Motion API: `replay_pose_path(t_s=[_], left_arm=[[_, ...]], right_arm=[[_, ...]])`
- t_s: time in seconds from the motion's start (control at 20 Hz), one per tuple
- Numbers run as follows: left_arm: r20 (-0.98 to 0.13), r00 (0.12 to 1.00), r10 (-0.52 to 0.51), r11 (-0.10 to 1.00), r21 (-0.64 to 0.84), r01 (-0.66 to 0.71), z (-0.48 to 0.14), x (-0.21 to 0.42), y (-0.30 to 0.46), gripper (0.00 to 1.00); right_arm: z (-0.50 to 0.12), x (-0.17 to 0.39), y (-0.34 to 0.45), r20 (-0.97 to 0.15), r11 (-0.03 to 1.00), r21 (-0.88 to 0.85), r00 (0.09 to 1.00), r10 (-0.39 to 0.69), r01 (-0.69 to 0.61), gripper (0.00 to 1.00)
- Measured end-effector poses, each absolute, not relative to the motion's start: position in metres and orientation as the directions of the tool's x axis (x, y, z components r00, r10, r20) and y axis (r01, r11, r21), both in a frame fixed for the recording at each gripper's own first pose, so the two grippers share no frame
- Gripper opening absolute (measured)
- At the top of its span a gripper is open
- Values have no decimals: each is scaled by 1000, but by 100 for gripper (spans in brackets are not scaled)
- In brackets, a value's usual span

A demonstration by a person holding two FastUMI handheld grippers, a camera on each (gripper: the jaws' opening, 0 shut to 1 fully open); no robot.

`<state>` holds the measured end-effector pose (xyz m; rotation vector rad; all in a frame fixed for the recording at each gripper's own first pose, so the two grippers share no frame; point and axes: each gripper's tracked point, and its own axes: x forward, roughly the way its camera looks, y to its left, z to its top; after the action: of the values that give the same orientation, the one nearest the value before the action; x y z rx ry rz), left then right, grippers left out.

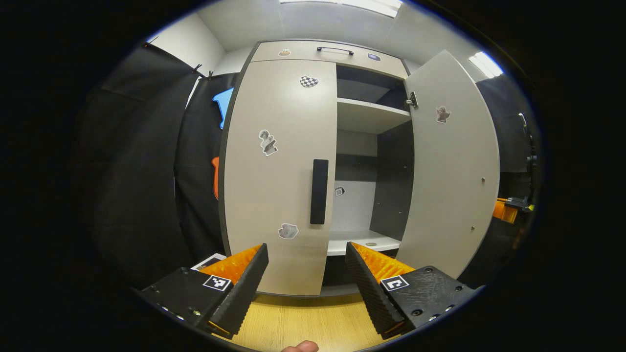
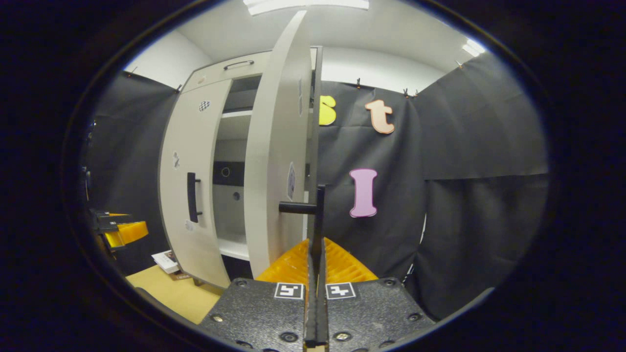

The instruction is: Open the right door of the double-door shoe cabinet with the right hand, and open the left door with the left hand.

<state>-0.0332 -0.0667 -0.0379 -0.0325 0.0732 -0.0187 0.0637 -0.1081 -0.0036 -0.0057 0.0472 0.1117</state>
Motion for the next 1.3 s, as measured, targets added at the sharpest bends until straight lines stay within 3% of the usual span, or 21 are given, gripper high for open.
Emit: replay_pose_path(t_s=[0.2, 0.4, 0.55, 0.8, 0.9, 1.1, 1.15, 1.25, 1.3], left_arm=[[-64, 998, -6, 1000, -30, 4, -35, -36, -60, 95], [-65, 998, 20, 999, -30, -22, -36, -38, -49, 95], [-46, 998, 31, 996, -84, -35, -28, -32, -45, 95], [-43, 998, 46, 997, -59, -48, -28, -26, -37, 95], [-56, 997, 44, 997, -57, -47, -35, -29, -37, 95], [-84, 995, 58, 997, -42, -61, -44, -31, -30, 95], [-84, 995, 59, 997, -41, -62, -44, -29, -30, 95], [-77, 996, 45, 998, -47, -49, -39, -22, -33, 95], [-75, 997, 34, 998, -47, -37, -36, -16, -36, 95]], right_arm=[[-7, 62, -109, -49, 995, -14, 994, 101, -101, 4], [5, 16, -109, -22, 999, -30, 999, 41, -42, 4], [32, -17, -67, 44, 992, -24, 991, 124, -123, 4], [21, 6, -20, 38, 978, 38, 978, 203, -204, 4], [6, 25, -16, 0, 982, 61, 984, 177, -177, 3], [-12, 42, -9, -28, 988, 44, 988, 152, -150, 19], [-14, 46, -10, -33, 990, 42, 991, 133, -132, 39], [-17, 51, -6, -32, 991, 24, 991, 129, -128, 68], [-17, 52, -5, -34, 991, 16, 991, 130, -129, 73]])
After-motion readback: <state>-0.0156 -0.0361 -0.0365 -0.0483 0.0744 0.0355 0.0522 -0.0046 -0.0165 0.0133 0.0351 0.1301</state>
